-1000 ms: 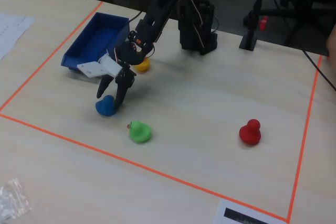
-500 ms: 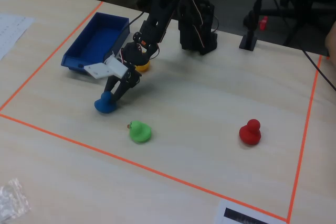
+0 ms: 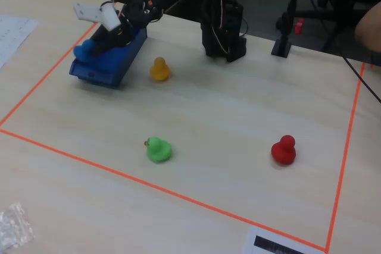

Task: Grasp blue duck and put it into box.

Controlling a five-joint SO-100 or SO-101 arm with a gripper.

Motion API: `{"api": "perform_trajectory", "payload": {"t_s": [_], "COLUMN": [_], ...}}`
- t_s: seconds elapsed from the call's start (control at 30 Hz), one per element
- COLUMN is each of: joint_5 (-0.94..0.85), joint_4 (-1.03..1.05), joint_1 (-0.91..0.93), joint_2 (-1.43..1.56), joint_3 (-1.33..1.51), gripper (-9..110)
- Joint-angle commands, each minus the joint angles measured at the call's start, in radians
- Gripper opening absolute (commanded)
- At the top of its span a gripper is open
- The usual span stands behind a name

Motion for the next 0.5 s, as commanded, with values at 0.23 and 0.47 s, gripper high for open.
{"api": "perform_trajectory", "payload": {"t_s": [0.23,0.47], "joint_5": [-0.071,-0.144], "joint_4": [-0.031,-0.104], "joint_1": [0.098,0.101], "joint_2": [0.224,0.224], "joint_3": [0.236,0.321], "gripper": [1,34]}}
